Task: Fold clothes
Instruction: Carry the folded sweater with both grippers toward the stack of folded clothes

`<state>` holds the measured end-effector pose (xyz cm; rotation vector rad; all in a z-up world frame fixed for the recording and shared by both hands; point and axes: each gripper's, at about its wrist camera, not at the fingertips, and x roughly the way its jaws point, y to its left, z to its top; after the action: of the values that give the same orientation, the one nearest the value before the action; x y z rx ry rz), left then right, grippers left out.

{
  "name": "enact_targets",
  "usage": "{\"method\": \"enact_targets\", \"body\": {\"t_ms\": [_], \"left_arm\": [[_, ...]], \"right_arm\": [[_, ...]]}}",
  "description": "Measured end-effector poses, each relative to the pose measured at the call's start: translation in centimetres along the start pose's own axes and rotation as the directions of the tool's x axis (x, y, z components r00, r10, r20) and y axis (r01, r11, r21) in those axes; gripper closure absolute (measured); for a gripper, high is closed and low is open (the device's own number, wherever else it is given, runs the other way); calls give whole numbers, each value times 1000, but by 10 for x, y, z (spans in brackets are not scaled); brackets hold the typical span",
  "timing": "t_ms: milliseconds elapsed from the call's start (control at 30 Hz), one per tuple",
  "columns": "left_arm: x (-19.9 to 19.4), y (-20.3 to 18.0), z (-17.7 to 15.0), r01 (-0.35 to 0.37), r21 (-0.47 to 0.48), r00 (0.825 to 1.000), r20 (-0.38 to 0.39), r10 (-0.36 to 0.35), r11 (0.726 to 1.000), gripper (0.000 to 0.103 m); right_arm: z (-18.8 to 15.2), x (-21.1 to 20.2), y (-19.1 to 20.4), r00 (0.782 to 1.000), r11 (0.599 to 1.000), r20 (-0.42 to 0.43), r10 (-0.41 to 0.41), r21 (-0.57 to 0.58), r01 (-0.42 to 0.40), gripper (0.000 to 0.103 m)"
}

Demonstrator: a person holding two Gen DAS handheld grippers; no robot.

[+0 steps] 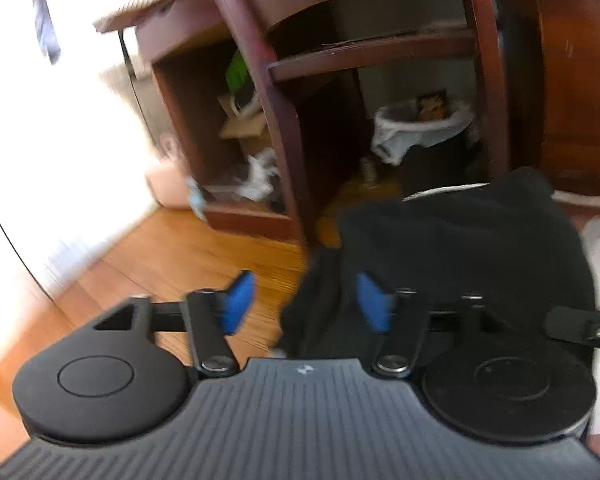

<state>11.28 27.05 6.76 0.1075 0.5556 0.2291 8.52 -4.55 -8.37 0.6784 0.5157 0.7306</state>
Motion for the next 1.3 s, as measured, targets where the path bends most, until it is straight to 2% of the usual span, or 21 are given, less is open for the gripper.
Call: {"method": "enact_targets", "body": {"t_ms": [133,233,300,367,400,433,467,500,533,600,667,733,833,900,1000,1033,1133,1167,1233,1267,1300], "left_arm": [[-21,48,-34,75,-142,996,-34,-81,987,27],[-29,70,-65,153,-230,979,-96,-179,961,27],[-30,78,-84,198,-285,962,-126,-242,938,27],[-29,77,-99,212,-325,954,-134,-267,921,27],[-28,77,-103,209,-341,955,-130,-266,917,27],[-26,79,-104,199,-351,960,-117,-253,915,27],[-24,81,-106,188,-362,965,-104,-240,913,27],[-23,82,-105,179,-372,970,-88,-227,911,27],[-22,84,-103,173,-383,974,-68,-215,908,27],[-16,78,-103,138,-378,983,-63,-174,916,24],[-4,64,-109,108,-347,980,-118,-157,932,22],[-2,58,-118,107,-336,981,-118,-154,936,22],[-4,65,-123,124,-375,980,-96,-172,919,22],[-4,74,-127,147,-436,975,-88,-205,888,22],[2,90,-139,236,-551,941,-74,-329,800,24],[6,95,-145,276,-600,920,-62,-387,751,26],[21,111,-167,371,-750,839,18,-543,548,40],[23,111,-169,381,-755,836,35,-548,533,42],[22,107,-168,395,-729,848,56,-527,559,58],[18,102,-163,398,-696,861,60,-505,597,63],[12,97,-157,398,-655,876,65,-477,642,70]], "right_arm": [[-13,-23,0,984,986,-80,159,55,-154,32],[-32,-8,6,966,987,-206,158,63,-148,31],[-43,-1,16,959,986,-232,166,42,-161,33],[-50,7,29,955,986,-245,168,18,-168,56],[-50,10,31,952,983,-246,184,69,-172,75],[-49,14,26,939,955,-232,254,216,-205,77],[-49,19,17,917,880,-191,351,402,-253,77],[-50,24,9,890,768,-132,436,570,-292,78],[-49,27,11,890,758,-134,436,587,-283,78],[-44,30,30,927,906,-236,293,379,-190,74],[-39,33,50,946,986,-299,127,141,-87,71],[-35,18,58,953,998,-298,52,-29,-63,63],[-4,-5,55,965,994,-260,17,-103,-46,46],[27,-13,52,977,990,-211,-20,-144,-11,39],[75,-4,43,979,973,-130,-154,-193,127,22],[88,8,40,968,962,-130,-214,-202,185,21],[115,37,17,952,955,-149,-268,-174,242,21],[118,44,6,948,955,-153,-280,-144,259,21],[124,63,-17,944,960,-170,-281,-59,275,24],[125,69,-24,953,969,-175,-247,-47,242,32],[123,73,-28,967,983,-178,-183,-58,176,73]]}}
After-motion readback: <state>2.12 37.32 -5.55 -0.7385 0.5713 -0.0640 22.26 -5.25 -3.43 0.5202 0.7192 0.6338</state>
